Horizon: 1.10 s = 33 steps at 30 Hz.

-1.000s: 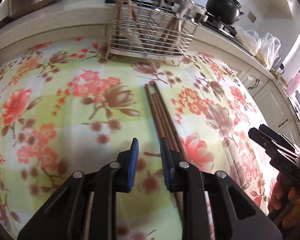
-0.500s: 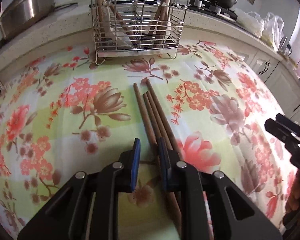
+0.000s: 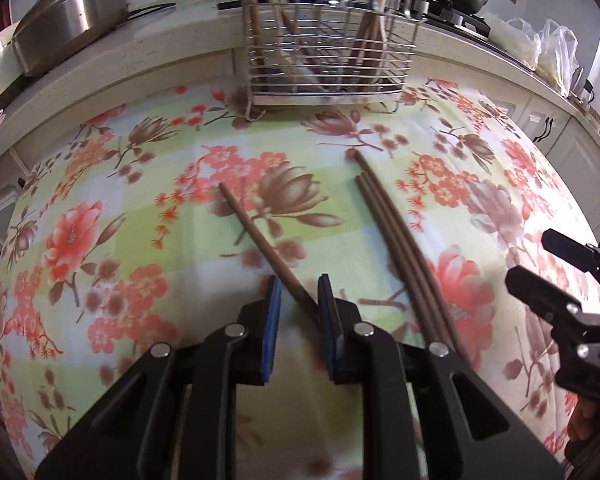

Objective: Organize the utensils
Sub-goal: 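Grasp one brown chopstick with the left tool while the right tool grasps another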

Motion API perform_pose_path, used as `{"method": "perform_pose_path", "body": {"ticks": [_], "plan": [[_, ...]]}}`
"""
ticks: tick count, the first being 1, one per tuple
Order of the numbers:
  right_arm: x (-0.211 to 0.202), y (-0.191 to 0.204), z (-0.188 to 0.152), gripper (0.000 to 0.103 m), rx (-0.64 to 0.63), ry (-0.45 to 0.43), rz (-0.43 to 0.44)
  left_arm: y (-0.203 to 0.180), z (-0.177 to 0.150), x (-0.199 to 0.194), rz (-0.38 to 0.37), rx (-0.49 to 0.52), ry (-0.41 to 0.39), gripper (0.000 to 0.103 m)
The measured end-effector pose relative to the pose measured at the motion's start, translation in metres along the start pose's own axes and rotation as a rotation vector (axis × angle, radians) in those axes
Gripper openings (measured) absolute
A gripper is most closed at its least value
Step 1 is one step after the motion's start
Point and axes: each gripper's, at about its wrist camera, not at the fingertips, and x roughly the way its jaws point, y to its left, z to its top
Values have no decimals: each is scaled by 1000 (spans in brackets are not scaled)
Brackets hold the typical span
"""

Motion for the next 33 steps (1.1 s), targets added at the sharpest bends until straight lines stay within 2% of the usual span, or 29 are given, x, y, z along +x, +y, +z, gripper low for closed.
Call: {"method": "perform_pose_path", "body": {"ticks": [5,9,11,15,21,28,33], "plan": [[18,30,4,73,-32,23,2,22,-5,-5,12,-23,-7,19],[28,36,2,73,-53,36,-18,32,-10,-9,28,-13,-13,19],[28,32,1,73,-63,43,-24,39,-12,-10,45,-7,-16,19],[25,18,-2,77,-71,45,-33,43,-13,-11,30,-13,-18,19],[19,-10,-5,77,-48,52,-69,47,-12,-11,27,-23,-18,18],[8,-43,-5,77,41,36,-84,51,-10,-12,6,-47,-15,18],[14,-44,-2,77,33,47,-93,51,-11,-12,6,-53,-14,18]]}}
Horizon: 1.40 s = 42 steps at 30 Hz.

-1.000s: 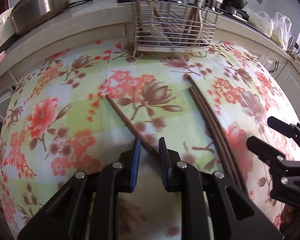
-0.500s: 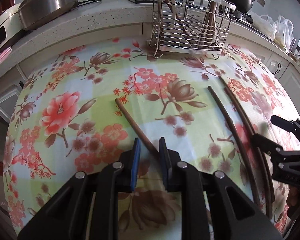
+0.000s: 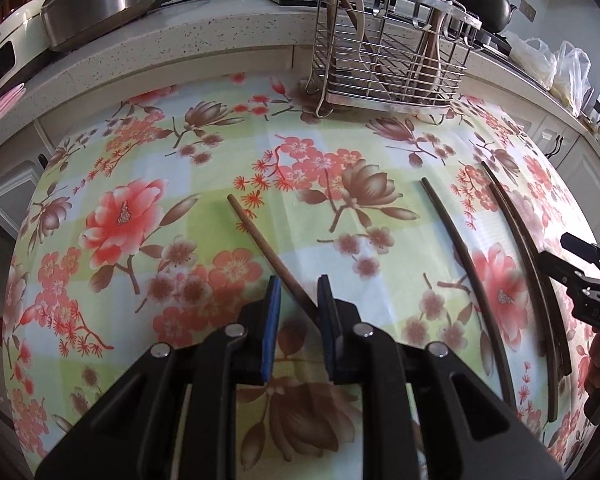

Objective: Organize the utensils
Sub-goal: 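Grasp one brown chopstick with the left tool while the right tool grasps another, then lift both chopsticks upright and carry them above the wire rack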

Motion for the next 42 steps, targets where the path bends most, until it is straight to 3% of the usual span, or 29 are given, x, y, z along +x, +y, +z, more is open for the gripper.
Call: {"method": "perform_pose_path", "body": {"ticks": [11,16,19,23,28,30,32,42], "plan": [[10,-13,6,73,5,7,-39,8,-1,0,-25,-15,2,18],[16,-9,18,49,-24,7,-22,21,0,-1,-84,-86,2,18],[18,-3,23,39,-40,7,1,23,-1,-3,-67,-96,3,18],[21,-3,27,37,-40,8,6,19,0,-1,-63,-97,11,18],[21,0,29,29,-58,9,20,0,7,4,59,-15,19,18],[22,2,29,21,-62,10,26,-9,10,8,97,29,22,15],[22,5,29,12,-66,9,19,-10,14,9,93,31,29,12],[9,-1,30,10,-22,-2,54,-3,23,-21,19,-12,-28,7]]}}
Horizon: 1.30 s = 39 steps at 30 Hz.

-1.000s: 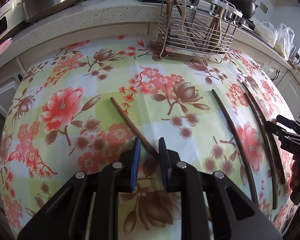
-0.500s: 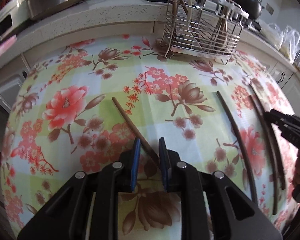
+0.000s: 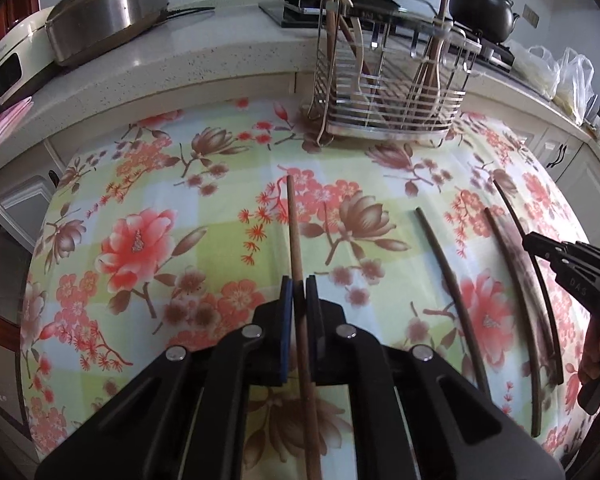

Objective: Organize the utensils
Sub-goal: 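Lift both chopsticks upright and carry them above the wire rack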

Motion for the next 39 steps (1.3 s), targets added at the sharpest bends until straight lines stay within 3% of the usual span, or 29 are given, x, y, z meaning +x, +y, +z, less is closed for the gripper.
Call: {"method": "perform_pose_path", "body": {"ticks": [12,23,31,39], "plan": [[-49,3,13,9,-18,-83,-8,-4,13,-31,-62,-7,-70,6],[-81,5,21,9,-27,-140,10,-21,19,-56,-65,30,-123,6],[-93,5,25,9,-26,-163,19,-37,24,-77,13,79,-183,6],[-98,6,27,9,-29,-172,20,-51,26,-86,5,102,-199,6]]}}
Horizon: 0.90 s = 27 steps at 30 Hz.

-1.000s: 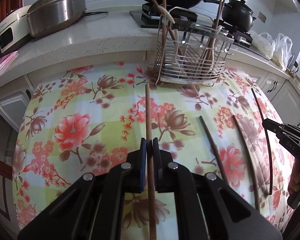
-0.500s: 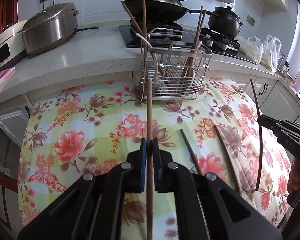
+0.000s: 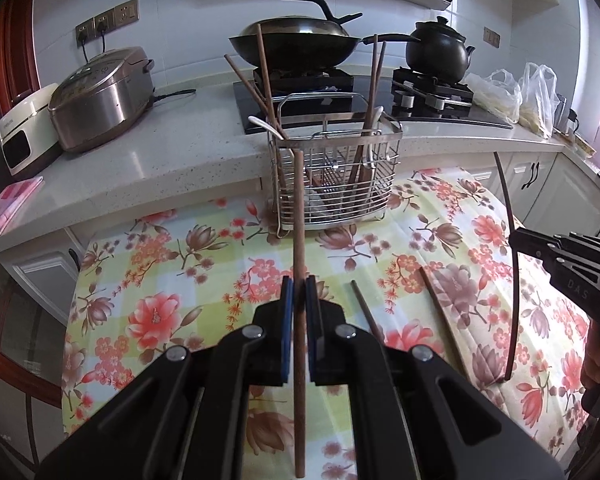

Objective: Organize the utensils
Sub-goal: 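Lift both chopsticks upright and carry them above the wire rack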

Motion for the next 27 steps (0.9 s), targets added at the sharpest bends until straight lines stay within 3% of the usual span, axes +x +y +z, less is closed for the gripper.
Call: {"method": "perform_pose_path", "body": {"ticks": [27], "plan": [[-8,-3,19,9,0,-19,27,-5,15,-5,-43,8,-26,6]]}}
